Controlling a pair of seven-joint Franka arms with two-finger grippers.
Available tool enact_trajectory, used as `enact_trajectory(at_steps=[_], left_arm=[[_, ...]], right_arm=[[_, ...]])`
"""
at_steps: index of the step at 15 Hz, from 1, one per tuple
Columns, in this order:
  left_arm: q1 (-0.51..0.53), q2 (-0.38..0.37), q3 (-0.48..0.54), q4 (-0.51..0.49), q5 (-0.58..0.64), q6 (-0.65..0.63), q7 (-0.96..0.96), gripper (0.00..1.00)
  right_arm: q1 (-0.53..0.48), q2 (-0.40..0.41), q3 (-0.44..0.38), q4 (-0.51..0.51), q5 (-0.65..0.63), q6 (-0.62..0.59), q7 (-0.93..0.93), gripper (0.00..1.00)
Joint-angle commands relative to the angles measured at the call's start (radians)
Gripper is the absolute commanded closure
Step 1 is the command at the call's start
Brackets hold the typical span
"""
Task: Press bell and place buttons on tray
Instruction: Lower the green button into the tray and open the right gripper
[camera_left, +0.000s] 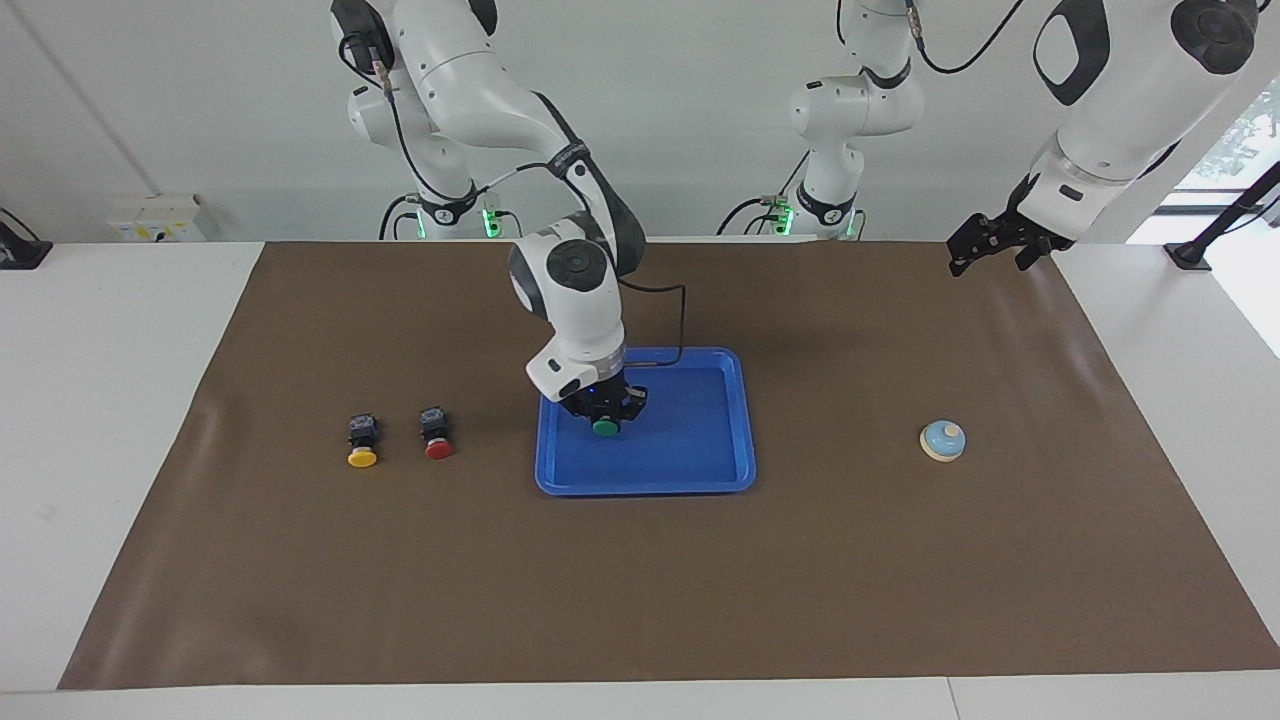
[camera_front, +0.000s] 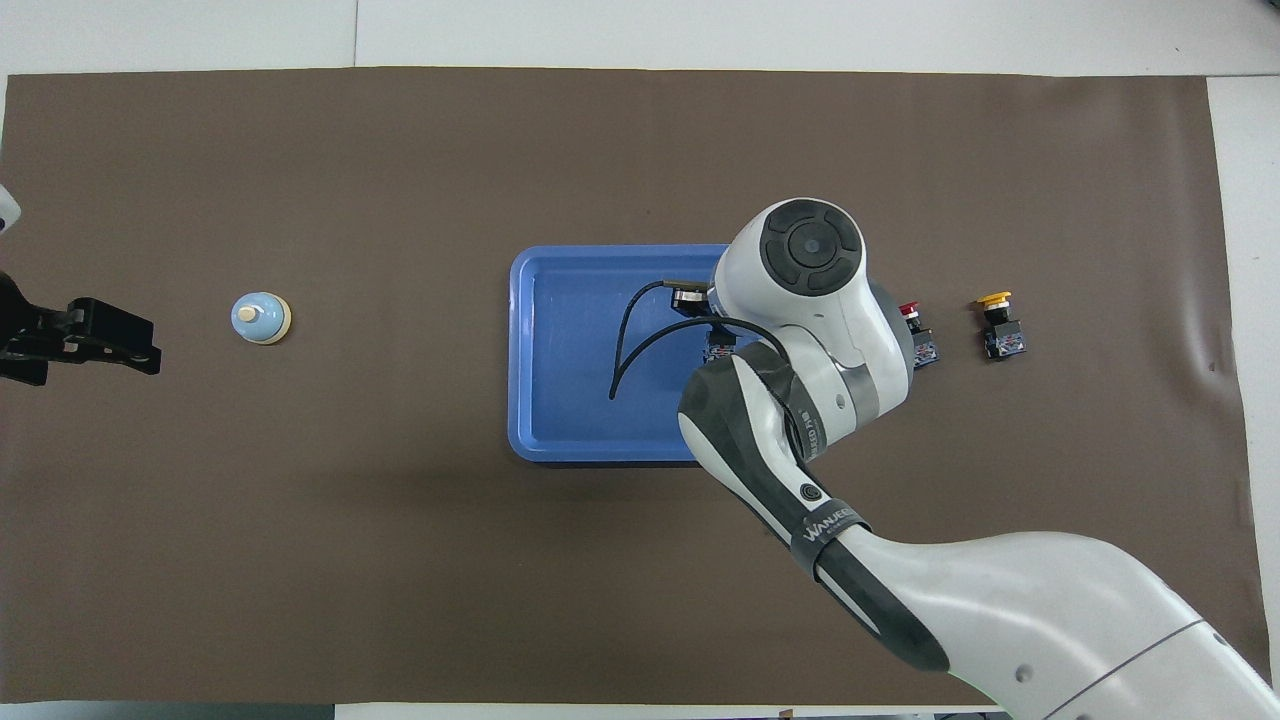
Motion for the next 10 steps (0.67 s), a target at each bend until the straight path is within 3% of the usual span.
enact_trajectory(at_steps=[1,4,6,10], left_arm=[[-0.005,-0.016,0.003,-0.005,0.013,-0.011,-0.008,0.0],[-0.005,-0.016,0.003,-0.005,0.013,-0.011,-0.008,0.0],[-0.005,-0.016,0.003,-0.005,0.013,-0.011,-0.008,0.0],[-0.005,-0.016,0.003,-0.005,0.013,-0.011,-0.008,0.0]], right_arm=[[-0.008,-0.016,-0.008,-0.006,-0.011,-0.008,0.011,0.0],[-0.066,-0.057,-0.014,0.027,-0.012,-0.079,-0.017,0.0],[-0.143,-0.107,-0.014,0.035,-0.012,-0.152,-0.143,0.0],[-0.293,-0.178,-0.017,-0.06,-0.012,-0.154,-0.424,0.0]])
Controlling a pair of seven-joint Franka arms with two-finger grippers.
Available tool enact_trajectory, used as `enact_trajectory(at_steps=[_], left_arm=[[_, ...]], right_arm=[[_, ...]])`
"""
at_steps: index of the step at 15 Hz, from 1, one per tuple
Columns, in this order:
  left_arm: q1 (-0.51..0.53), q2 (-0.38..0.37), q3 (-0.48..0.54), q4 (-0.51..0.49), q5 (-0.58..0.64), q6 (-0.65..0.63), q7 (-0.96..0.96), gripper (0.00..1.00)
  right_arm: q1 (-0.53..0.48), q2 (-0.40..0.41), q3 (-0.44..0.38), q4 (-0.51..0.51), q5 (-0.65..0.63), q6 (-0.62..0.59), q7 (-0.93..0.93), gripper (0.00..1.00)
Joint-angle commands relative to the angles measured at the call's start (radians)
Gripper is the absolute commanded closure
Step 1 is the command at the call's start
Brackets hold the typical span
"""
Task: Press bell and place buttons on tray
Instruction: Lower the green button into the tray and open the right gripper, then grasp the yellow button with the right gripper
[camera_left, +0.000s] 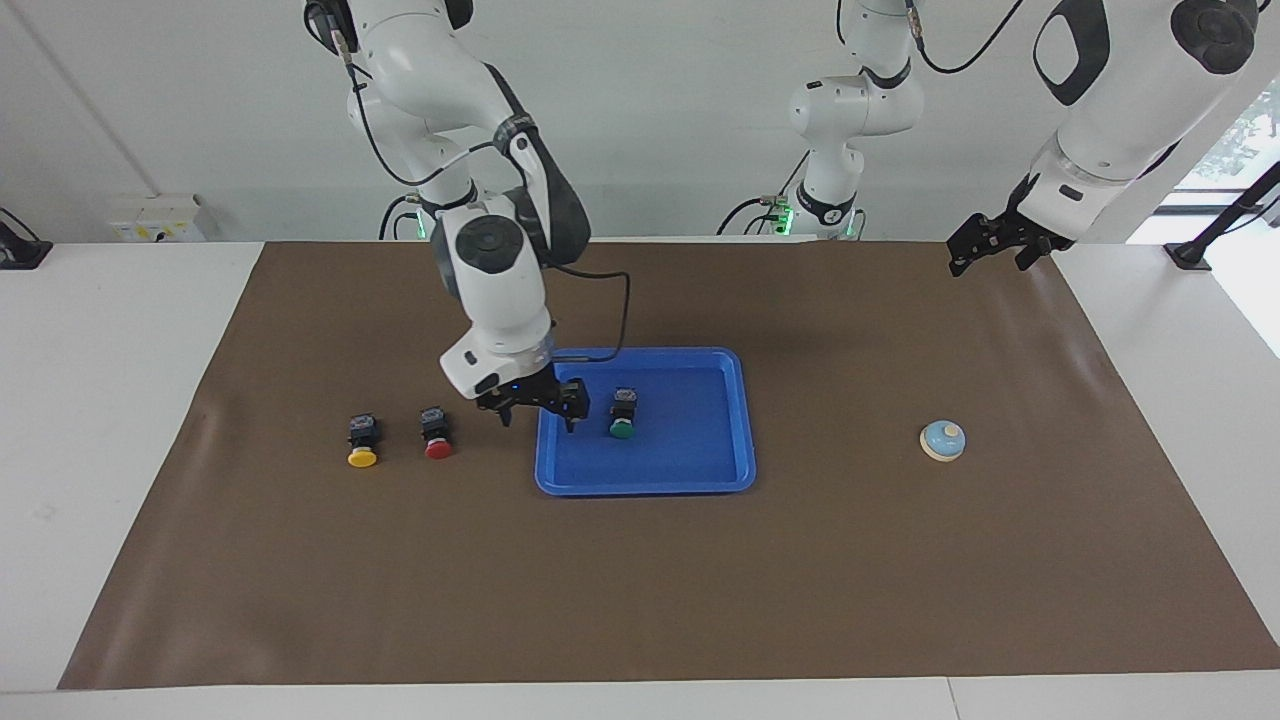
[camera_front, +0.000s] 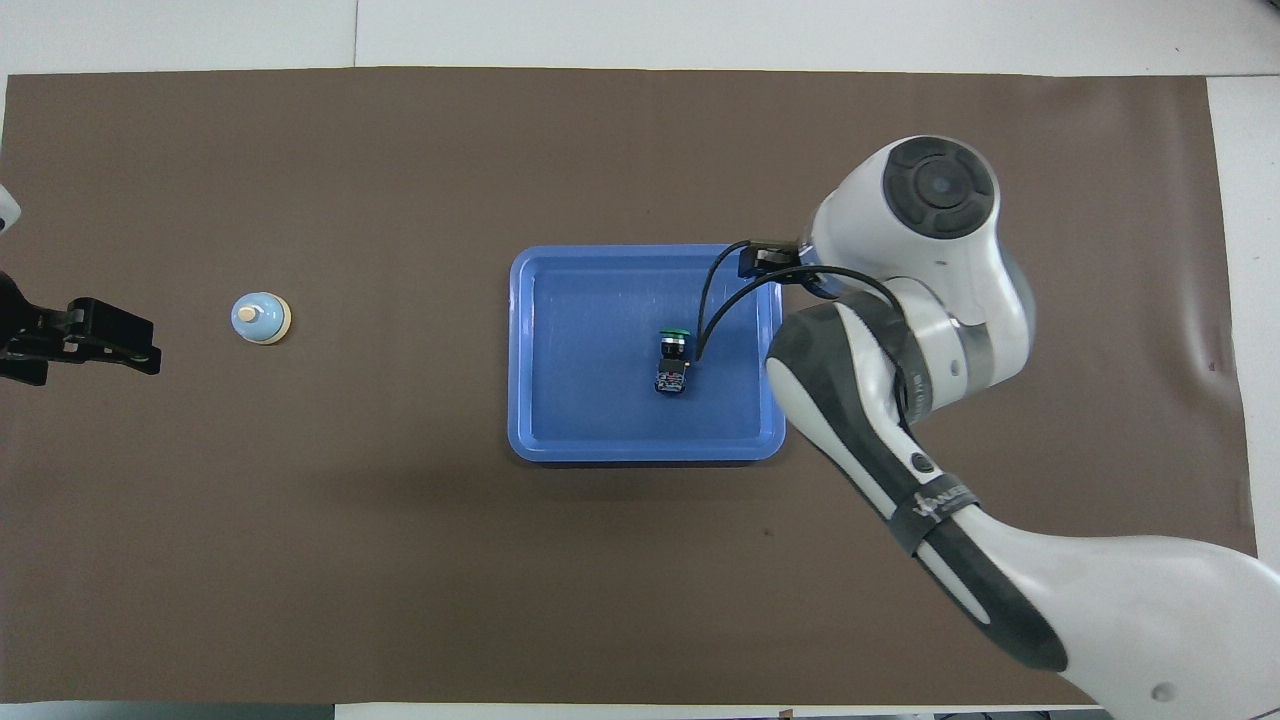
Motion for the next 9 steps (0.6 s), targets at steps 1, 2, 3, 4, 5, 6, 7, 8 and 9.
enact_trajectory(at_steps=[1,2,3,4,5,6,7,8,9], left_arm=[[-0.005,-0.016,0.003,-0.005,0.013,-0.011,-0.008,0.0],[-0.005,-0.016,0.003,-0.004,0.013,-0.011,-0.008,0.0],[-0.005,-0.016,0.003,-0.004,0.013,-0.011,-0.008,0.0],[-0.005,-0.016,0.003,-0.004,0.013,-0.011,-0.008,0.0],[-0.005,-0.016,0.003,-0.005,0.013,-0.011,-0.008,0.0],[-0.005,-0.016,0.003,-0.005,0.013,-0.011,-0.008,0.0],[-0.005,-0.016,0.003,-0.005,0.013,-0.011,-0.008,0.0],[-0.005,-0.016,0.003,-0.005,0.013,-0.011,-0.008,0.0],[-0.005,-0.016,0.003,-0.005,0.013,-0.011,-0.008,0.0]], right_arm=[[-0.117,-0.049,0.013,-0.109,-0.006,0.028,-0.213,0.0],[-0.172,-0.051,0.013,-0.117,-0.007,0.03,-0.305,0.0],[-0.212,-0.051,0.013,-0.125,-0.006,0.033,-0.383,0.0],[-0.26,-0.054,0.013,-0.151,-0.007,0.065,-0.44,0.0],[-0.301,-0.063,0.014,-0.186,-0.006,0.112,-0.476,0.0],[-0.324,-0.065,0.014,-0.207,-0.006,0.153,-0.513,0.0],[-0.343,-0.065,0.014,-0.221,-0.006,0.184,-0.555,0.0],[-0.367,-0.062,0.014,-0.232,-0.006,0.201,-0.585,0.0],[-0.384,-0.054,0.014,-0.238,-0.006,0.206,-0.602,0.0]])
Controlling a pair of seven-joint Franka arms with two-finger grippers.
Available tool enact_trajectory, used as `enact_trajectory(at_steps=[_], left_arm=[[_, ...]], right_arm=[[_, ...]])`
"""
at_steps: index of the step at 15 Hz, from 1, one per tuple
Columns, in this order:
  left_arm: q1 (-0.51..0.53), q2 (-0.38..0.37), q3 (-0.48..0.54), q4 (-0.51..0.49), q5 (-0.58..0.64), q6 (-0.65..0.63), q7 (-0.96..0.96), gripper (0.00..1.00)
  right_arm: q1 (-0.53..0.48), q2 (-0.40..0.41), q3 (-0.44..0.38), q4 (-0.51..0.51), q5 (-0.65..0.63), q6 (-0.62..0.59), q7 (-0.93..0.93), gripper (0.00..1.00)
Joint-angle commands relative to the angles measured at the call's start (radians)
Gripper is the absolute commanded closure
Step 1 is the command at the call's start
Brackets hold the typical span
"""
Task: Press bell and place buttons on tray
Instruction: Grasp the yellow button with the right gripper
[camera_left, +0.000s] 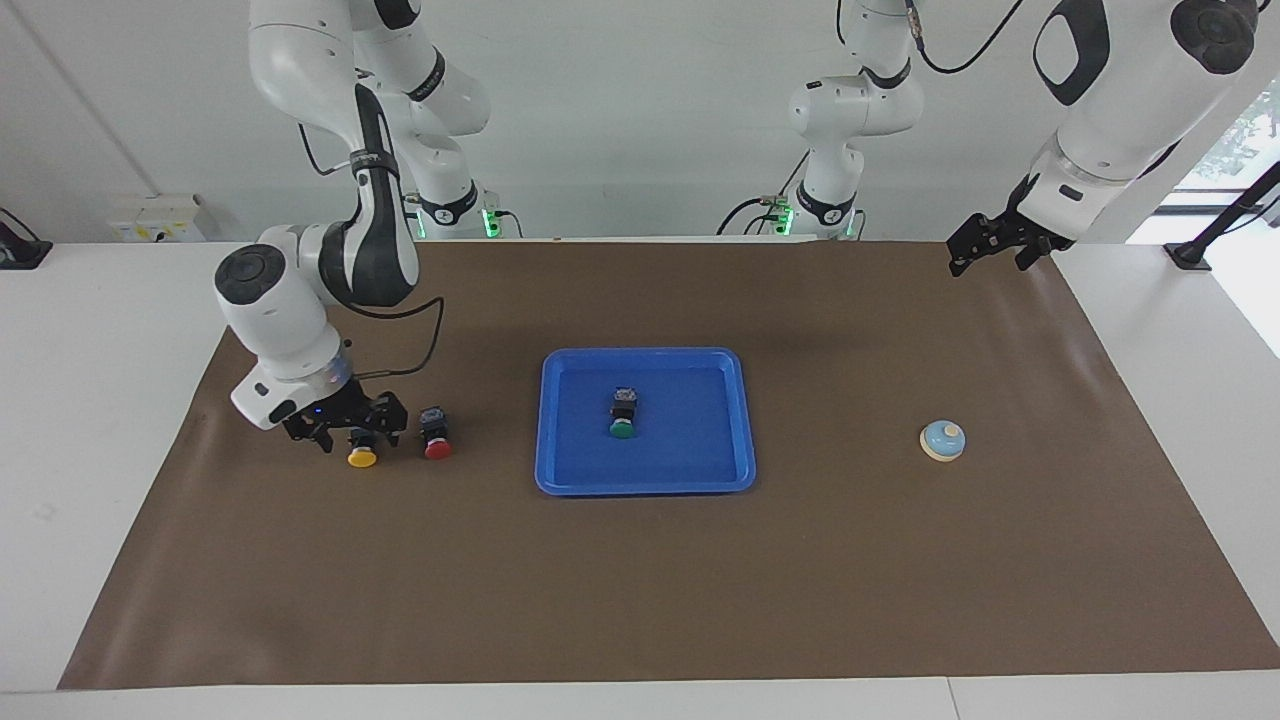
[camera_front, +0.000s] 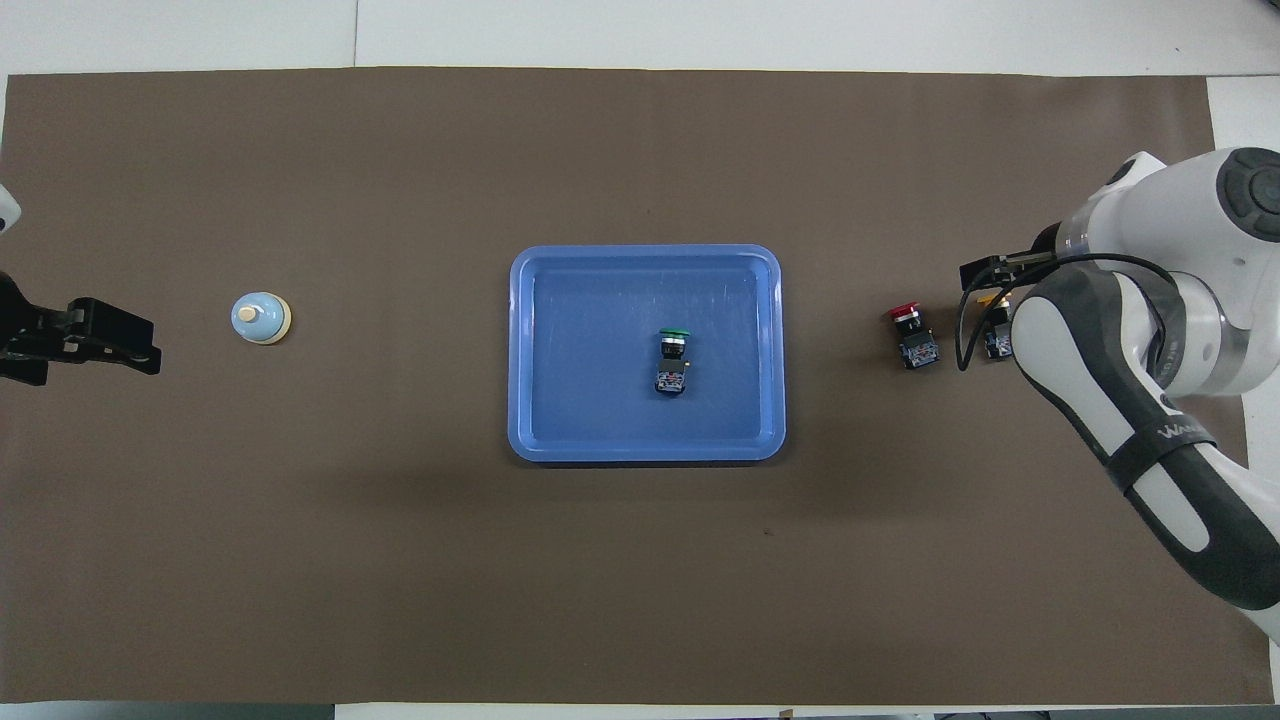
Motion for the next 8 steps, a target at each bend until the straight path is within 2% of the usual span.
enact_trajectory(at_steps=[1,4,8], left_arm=[[-0.005,-0.016,0.003,-0.005,0.013,-0.011,-0.008,0.0],[-0.005,-0.016,0.003,-0.005,0.013,-0.011,-0.008,0.0],[-0.005,-0.016,0.003,-0.005,0.013,-0.011,-0.008,0.0]], right_arm=[[-0.035,-0.019,0.017,-0.055,-0.002,0.036,-0.042,0.0],[-0.029,-0.005,0.017,-0.055,-0.002,0.038,-0.043,0.0],[-0.027,0.018,0.017,-0.128,-0.002,0.163,-0.063,0.0]])
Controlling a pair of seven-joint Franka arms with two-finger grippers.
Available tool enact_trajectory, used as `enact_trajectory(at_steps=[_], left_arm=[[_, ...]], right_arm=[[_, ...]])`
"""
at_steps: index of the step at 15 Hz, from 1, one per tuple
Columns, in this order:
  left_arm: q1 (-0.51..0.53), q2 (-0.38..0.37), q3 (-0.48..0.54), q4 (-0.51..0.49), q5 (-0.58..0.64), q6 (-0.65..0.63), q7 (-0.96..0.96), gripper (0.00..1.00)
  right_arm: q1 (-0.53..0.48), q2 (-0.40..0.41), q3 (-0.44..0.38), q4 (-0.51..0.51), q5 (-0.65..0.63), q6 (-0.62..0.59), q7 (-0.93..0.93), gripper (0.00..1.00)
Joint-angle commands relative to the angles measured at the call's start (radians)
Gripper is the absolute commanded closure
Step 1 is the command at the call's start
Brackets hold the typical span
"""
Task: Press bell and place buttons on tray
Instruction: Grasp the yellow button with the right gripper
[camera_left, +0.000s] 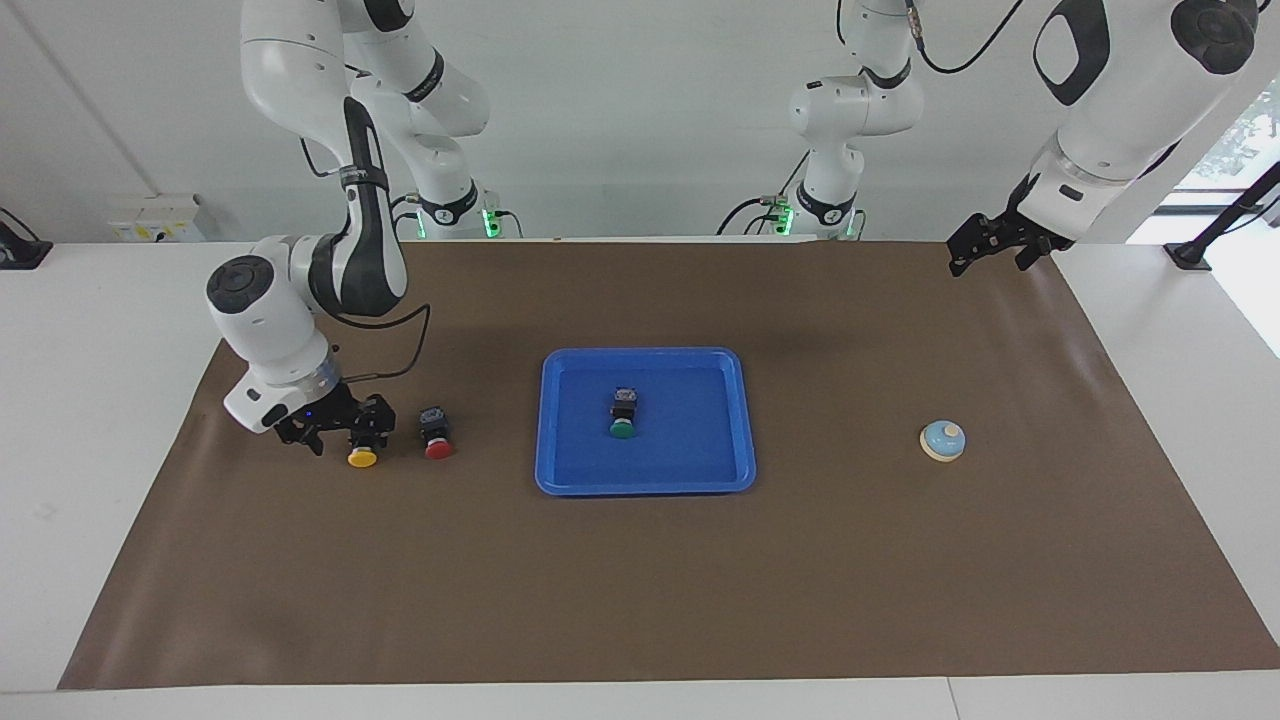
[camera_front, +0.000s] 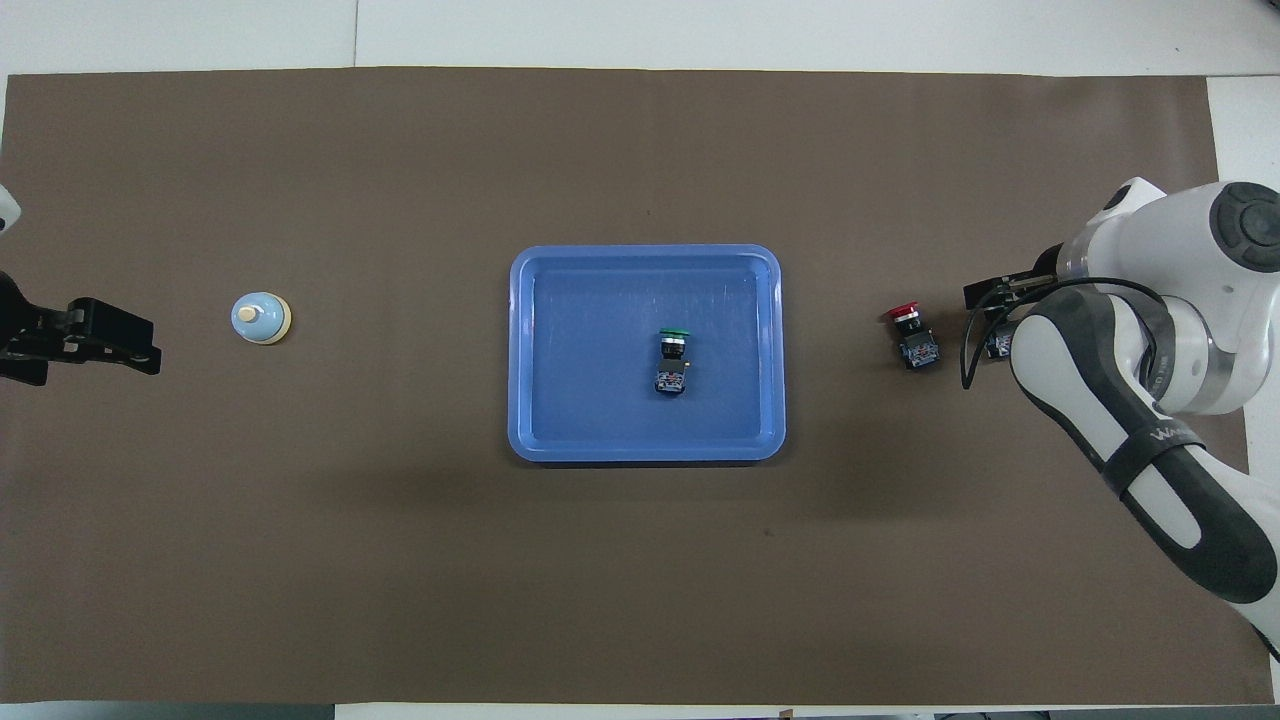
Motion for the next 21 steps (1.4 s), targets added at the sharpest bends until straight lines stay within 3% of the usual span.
enact_trajectory(at_steps=[1,2,3,4,6,10,12,16,21], left_arm=[[-0.005,-0.016,0.003,-0.005,0.013,-0.011,-0.008,0.0],[-0.005,-0.016,0.003,-0.005,0.013,-0.011,-0.008,0.0],[-0.005,-0.016,0.003,-0.005,0.013,-0.011,-0.008,0.0],[-0.005,-0.016,0.003,-0.005,0.013,-0.011,-0.008,0.0],[-0.005,-0.016,0.003,-0.005,0.013,-0.011,-0.008,0.0],[-0.005,-0.016,0.003,-0.005,0.013,-0.011,-0.008,0.0],[-0.005,-0.016,0.003,-0.005,0.013,-0.011,-0.008,0.0],[-0.005,-0.016,0.003,-0.005,0.013,-0.011,-0.008,0.0],[-0.005,-0.016,0.003,-0.004,0.013,-0.011,-0.008,0.0]], right_arm=[[-0.01,0.003,0.005,-0.074,-0.002,0.097,-0.035,0.0],[-0.013,0.003,0.005,-0.074,-0.002,0.094,-0.047,0.02],[-0.015,0.003,0.005,-0.073,-0.002,0.09,-0.052,0.21],[-0.015,0.003,0.005,-0.071,-0.002,0.088,-0.052,0.51],[-0.014,0.002,0.005,-0.068,-0.002,0.085,-0.038,0.99],[-0.004,-0.014,0.005,-0.037,-0.001,0.053,-0.018,1.0],[0.016,-0.021,0.009,0.038,-0.001,-0.065,0.017,1.0],[0.169,-0.028,0.011,0.185,-0.001,-0.27,0.272,1.0],[0.414,0.001,0.011,0.216,0.014,-0.236,0.627,1.0]])
